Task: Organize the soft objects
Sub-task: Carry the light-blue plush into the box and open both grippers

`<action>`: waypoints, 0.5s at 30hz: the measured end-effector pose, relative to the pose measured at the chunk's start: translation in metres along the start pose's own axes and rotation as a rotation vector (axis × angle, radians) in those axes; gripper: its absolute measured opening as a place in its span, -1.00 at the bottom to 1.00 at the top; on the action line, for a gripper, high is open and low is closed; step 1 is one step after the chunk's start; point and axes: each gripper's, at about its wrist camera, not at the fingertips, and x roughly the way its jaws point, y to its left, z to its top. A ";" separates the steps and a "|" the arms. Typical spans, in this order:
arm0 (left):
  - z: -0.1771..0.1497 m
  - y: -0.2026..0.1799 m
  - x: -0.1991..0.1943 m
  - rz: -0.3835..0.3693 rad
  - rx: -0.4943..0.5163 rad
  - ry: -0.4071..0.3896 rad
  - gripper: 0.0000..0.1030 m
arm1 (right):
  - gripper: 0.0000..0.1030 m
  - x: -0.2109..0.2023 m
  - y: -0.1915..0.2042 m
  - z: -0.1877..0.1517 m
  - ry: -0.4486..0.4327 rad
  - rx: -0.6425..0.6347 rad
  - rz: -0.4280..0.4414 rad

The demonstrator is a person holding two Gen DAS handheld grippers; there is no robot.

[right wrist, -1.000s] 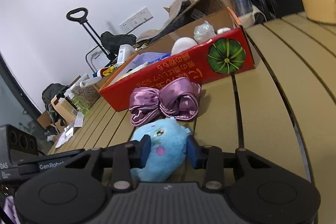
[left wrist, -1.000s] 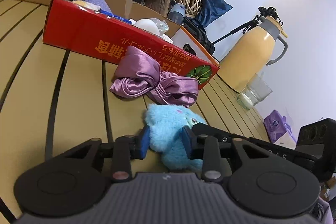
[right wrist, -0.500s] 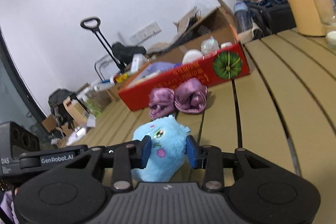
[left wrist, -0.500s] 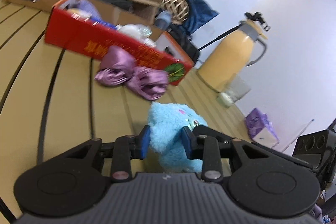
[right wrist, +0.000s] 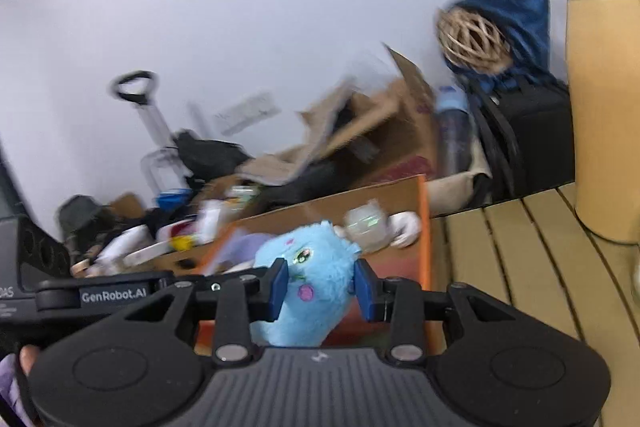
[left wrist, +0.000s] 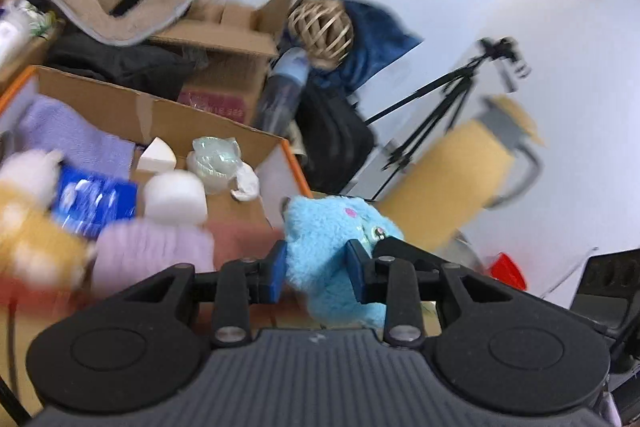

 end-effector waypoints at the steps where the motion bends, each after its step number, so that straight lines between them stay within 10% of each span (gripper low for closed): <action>1: 0.013 0.004 0.019 0.037 0.007 0.009 -0.38 | -0.32 0.024 -0.001 0.011 0.018 -0.033 -0.039; 7: 0.055 0.044 0.112 0.215 0.034 0.156 -0.50 | -0.64 0.134 -0.005 0.035 0.157 -0.151 -0.175; 15: 0.052 0.037 0.076 0.205 0.149 0.064 -0.51 | -0.62 0.169 0.011 0.012 0.231 -0.377 -0.256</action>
